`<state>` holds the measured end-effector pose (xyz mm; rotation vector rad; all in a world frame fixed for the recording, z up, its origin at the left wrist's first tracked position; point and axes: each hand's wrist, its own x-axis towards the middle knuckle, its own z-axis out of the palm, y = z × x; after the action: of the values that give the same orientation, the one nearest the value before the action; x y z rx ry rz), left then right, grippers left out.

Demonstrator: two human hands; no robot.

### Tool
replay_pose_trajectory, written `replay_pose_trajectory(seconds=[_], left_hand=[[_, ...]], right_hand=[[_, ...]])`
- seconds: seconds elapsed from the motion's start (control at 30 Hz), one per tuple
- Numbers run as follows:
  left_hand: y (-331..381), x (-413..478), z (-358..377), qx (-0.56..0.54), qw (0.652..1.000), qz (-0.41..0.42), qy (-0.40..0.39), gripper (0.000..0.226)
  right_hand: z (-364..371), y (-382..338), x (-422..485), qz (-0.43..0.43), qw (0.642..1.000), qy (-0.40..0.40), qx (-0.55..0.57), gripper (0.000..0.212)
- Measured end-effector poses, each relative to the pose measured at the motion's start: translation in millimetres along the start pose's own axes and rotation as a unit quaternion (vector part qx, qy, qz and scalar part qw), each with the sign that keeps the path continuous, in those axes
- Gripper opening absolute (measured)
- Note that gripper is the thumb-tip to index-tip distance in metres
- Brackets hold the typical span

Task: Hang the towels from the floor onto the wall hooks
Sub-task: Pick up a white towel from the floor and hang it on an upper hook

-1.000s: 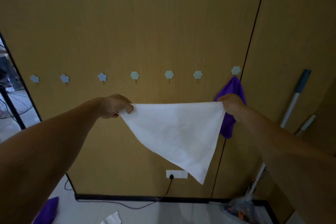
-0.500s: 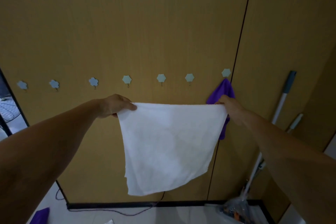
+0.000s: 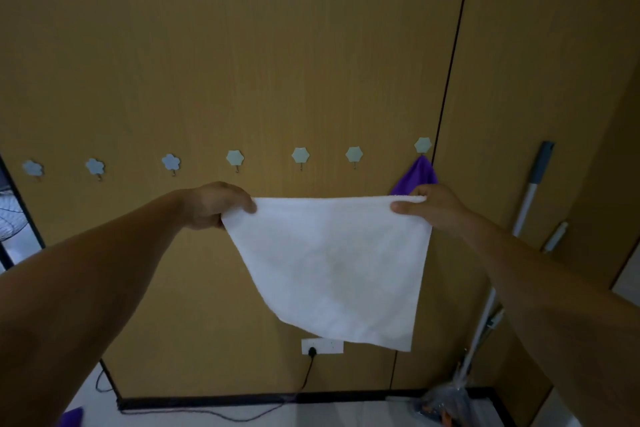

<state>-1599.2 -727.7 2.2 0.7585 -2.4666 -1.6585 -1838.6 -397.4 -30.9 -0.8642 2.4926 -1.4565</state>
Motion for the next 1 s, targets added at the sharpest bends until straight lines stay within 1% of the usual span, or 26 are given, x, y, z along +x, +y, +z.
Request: replay_pose_trajectory(seconds=[0.07,0.1,0.17,0.2,0.33,0.4,0.47,0.5,0.53,0.57,0.6,0.63,0.67,0.73,0.77,0.83,0.9,0.93,1.0], left_hand=[[-0.1,-0.7,-3.6,0.009,0.997,-0.023,-0.068,0.049],[1.1,-0.9,-3.6,0.025,0.995,-0.030,-0.095,0.052],[3.4,0.4,-1.8,0.055,0.991,-0.032,-0.119,0.050],[4.2,1.6,0.0,0.061,0.991,-0.028,-0.112,0.047],[6.8,6.1,5.1,0.075,0.996,0.006,-0.038,0.036],[10.7,8.2,9.0,0.108,0.994,0.024,0.002,0.031],[17.4,11.9,13.3,0.172,0.983,0.055,0.038,0.025],[21.7,13.9,16.2,0.211,0.973,0.077,0.057,0.026],[26.2,16.7,19.8,0.242,0.962,0.099,0.082,0.033],[31.4,18.1,24.0,0.256,0.953,0.120,0.106,0.037],[36.6,19.6,28.3,0.259,0.948,0.138,0.122,0.033],[41.3,20.3,32.9,0.258,0.943,0.160,0.133,0.026],[45.3,21.8,37.6,0.250,0.941,0.178,0.144,0.022],[52.4,26.3,47.9,0.208,0.940,0.202,0.177,0.019],[56.1,28.5,53.5,0.172,0.943,0.211,0.194,0.019],[66.9,32.5,66.5,0.089,0.944,0.231,0.217,0.028],[81.2,34.8,79.4,0.045,0.938,0.252,0.232,0.035],[89.1,36.3,84.6,0.039,0.937,0.259,0.230,0.036],[103.3,39.3,93.2,0.031,0.941,0.261,0.213,0.033]], right_hand=[[-4.9,0.6,0.8,0.006,1.000,-0.006,-0.006,0.045],[-6.0,1.1,0.8,0.007,1.000,-0.004,-0.012,0.046],[-6.2,2.2,1.2,0.004,1.000,0.002,-0.012,0.039],[-5.7,2.6,1.3,0.001,1.000,0.005,-0.005,0.035],[-5.9,1.3,3.6,-0.001,1.000,0.013,0.025,0.032],[-6.5,-1.1,6.5,-0.028,0.999,0.020,-0.014,0.034],[-7.5,-4.2,9.5,-0.057,0.995,0.035,-0.071,0.031],[-7.9,-6.1,10.2,-0.067,0.992,0.038,-0.097,0.028],[-7.8,-8.2,11.0,-0.075,0.989,0.040,-0.119,0.024],[-7.6,-9.9,12.1,-0.083,0.987,0.048,-0.133,0.019],[-7.1,-11.6,13.1,-0.090,0.985,0.062,-0.131,0.015],[-6.6,-13.6,14.0,-0.095,0.986,0.078,-0.108,0.011],[-6.9,-16.3,14.6,-0.097,0.989,0.091,-0.070,0.012],[-9.5,-21.6,17.0,-0.099,0.990,0.103,0.009,0.025],[-11.3,-23.7,18.8,-0.102,0.989,0.104,0.029,0.029],[-16.6,-29.2,22.2,-0.096,0.990,0.100,0.037,0.036],[-23.9,-35.5,26.3,-0.085,0.991,0.094,0.041,0.041],[-27.5,-38.7,28.3,-0.081,0.990,0.098,0.058,0.040],[-35.3,-42.9,30.6,-0.084,0.987,0.101,0.097,0.025]])
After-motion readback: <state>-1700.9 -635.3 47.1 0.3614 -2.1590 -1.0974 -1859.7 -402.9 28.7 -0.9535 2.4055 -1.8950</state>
